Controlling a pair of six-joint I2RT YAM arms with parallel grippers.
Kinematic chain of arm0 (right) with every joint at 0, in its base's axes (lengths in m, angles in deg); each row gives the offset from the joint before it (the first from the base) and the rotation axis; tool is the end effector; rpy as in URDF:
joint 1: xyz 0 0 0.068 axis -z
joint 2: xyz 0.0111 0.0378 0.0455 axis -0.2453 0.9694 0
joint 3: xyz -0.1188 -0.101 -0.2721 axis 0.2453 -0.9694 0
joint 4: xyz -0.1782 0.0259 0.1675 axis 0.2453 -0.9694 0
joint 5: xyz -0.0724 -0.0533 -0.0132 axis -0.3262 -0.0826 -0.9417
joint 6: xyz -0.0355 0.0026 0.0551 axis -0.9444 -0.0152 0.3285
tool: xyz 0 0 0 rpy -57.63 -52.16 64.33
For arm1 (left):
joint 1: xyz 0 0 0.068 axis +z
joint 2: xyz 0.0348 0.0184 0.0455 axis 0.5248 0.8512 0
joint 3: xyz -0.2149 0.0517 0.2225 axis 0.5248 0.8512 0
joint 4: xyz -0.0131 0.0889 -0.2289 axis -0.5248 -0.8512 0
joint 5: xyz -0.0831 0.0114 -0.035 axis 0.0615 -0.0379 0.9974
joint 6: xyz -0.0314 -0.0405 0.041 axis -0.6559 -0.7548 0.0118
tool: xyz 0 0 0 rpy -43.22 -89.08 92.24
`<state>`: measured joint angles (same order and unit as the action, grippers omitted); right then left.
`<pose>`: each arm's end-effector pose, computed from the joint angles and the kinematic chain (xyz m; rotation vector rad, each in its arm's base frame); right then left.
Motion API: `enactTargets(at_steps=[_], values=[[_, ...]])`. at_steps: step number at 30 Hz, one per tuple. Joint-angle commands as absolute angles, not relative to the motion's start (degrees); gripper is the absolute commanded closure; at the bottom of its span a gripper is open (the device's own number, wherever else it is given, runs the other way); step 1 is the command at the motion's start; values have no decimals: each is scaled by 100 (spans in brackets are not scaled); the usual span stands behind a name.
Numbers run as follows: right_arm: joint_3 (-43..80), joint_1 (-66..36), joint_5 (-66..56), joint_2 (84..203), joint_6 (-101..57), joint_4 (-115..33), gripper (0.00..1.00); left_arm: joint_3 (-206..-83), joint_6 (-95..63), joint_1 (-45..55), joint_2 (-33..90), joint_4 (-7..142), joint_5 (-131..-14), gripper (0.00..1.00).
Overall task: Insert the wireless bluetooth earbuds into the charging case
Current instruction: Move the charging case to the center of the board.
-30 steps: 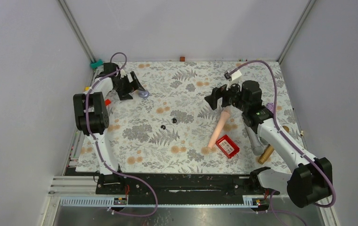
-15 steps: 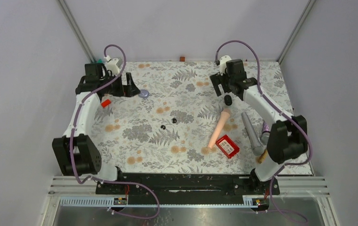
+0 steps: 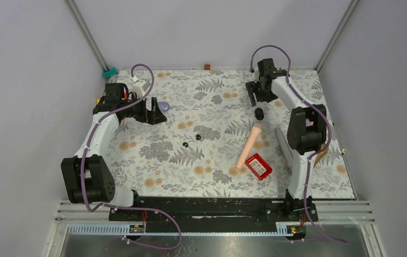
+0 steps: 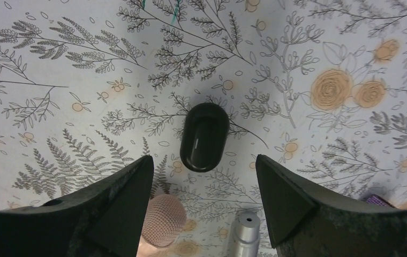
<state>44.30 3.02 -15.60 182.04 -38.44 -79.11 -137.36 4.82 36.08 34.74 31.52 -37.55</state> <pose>0.4661 0.0894 0.2637 -0.4408 2.5177 -0.0579 0.2838 -0.0134 0.3240 0.4245 2.2389 -0.7844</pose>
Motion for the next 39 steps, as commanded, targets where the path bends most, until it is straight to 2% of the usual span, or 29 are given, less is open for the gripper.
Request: enactTargets(at_steps=[1, 5, 14, 21, 27, 32, 39], values=[[5433, 334, -1305, 18742, -3234, -8866, 23, -13711, 709, 3568, 3406, 3346, -3626, 1], [6080, 386, -1271, 19305, -2941, -9369, 23, -13630, 672, 3566, 3358, 3460, -3674, 1], [6108, 530, -1275, 19598, -2334, -9529, 23, -13619, 647, 3561, 3416, 3484, -3651, 1], [6389, 626, -1020, 19866, -2165, -9837, 39, -13618, 632, 3556, 3401, 3482, -3658, 1], [6523, 629, -993, 19951, -2156, -9987, 42, -13610, 616, 3561, 3354, 3485, -3650, 1], [6641, 628, -813, 20044, -2278, -10138, 53, -13621, 620, 3558, 3352, 3484, -3650, 1], [6634, 618, -294, 19984, -2329, -10223, 48, -13618, 616, 3559, 3351, 3485, -3641, 1]])
